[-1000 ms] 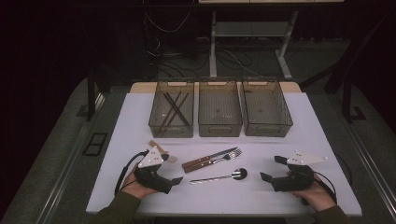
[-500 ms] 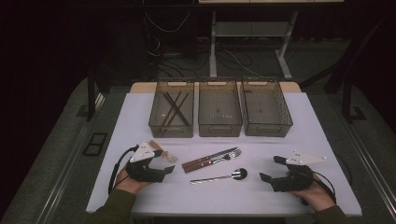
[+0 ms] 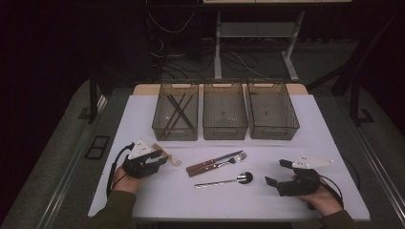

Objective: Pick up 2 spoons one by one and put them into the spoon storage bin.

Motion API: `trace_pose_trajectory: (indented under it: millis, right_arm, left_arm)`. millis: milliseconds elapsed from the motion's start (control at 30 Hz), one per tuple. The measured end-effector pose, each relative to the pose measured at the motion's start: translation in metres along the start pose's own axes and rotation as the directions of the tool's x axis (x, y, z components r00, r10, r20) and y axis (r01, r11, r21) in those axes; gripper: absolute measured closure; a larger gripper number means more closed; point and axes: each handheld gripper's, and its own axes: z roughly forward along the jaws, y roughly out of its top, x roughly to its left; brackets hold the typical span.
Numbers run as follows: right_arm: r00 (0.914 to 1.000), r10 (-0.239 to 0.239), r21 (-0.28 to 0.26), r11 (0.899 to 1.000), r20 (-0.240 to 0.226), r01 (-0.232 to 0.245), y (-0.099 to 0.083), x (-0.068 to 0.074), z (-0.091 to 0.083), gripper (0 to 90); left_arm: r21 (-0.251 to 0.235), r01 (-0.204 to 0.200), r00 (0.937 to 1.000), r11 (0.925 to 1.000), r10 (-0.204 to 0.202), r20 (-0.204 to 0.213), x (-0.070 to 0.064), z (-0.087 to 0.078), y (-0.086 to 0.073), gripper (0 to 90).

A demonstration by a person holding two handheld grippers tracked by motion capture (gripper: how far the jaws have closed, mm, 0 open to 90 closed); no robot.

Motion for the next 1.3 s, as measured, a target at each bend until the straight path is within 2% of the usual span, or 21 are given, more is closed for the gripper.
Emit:
trace_pose_trajectory:
  millis: [200, 300, 500, 600, 767, 933, 1033, 1100, 1300]
  right_arm:
    - [1.0000, 0.000, 0.001, 1.000, 0.000, 0.000, 0.000, 0.000, 0.000, 12.7]
    - [1.0000, 0.000, 0.001, 1.000, 0.000, 0.000, 0.000, 0.000, 0.000, 12.7]
    - [1.0000, -0.001, 0.005, 1.000, 0.001, 0.001, 0.000, 0.000, 0.001, 12.7]
    - [1.0000, 0.000, 0.009, 1.000, 0.000, 0.000, -0.001, 0.000, 0.001, 12.7]
    - [1.0000, -0.004, 0.010, 1.000, 0.001, 0.004, -0.001, -0.001, 0.001, 12.7]
    - [1.0000, -0.002, 0.004, 1.000, 0.004, 0.002, -0.001, 0.000, 0.000, 12.7]
    - [1.0000, -0.002, 0.003, 1.000, 0.004, 0.002, -0.001, -0.001, -0.001, 12.7]
    - [1.0000, -0.002, 0.004, 1.000, 0.003, 0.002, -0.001, -0.001, -0.001, 12.7]
    - [1.0000, -0.002, 0.003, 1.000, 0.003, 0.002, 0.000, 0.000, -0.001, 12.7]
  left_arm:
    - [0.023, -0.001, 1.0000, 0.9997, 0.001, 0.000, 0.003, 0.007, 0.000, 69.2]
    - [0.032, -0.010, 0.9998, 0.9994, 0.011, -0.018, 0.006, 0.009, 0.003, 71.8]
    - [0.060, -0.017, 0.9994, 0.9980, 0.019, -0.028, 0.015, 0.017, 0.012, 82.2]
    - [0.079, -0.016, 0.9997, 0.9967, 0.017, -0.016, 0.018, 0.023, 0.015, 86.7]
    - [0.122, -0.030, 0.9995, 0.9921, 0.031, -0.001, 0.016, 0.029, 0.017, 88.9]
    - [0.173, -0.032, 0.9995, 0.9844, 0.032, 0.001, 0.010, 0.025, 0.012, 89.0]
    - [0.191, -0.013, 0.9999, 0.9815, 0.013, 0.002, 0.008, 0.022, 0.007, 89.0]
    - [0.181, 0.008, 0.9998, 0.9835, -0.011, 0.017, 0.009, 0.022, 0.004, 89.0]
    - [0.195, 0.020, 0.9992, 0.9806, -0.026, 0.031, 0.010, 0.025, 0.003, 89.1]
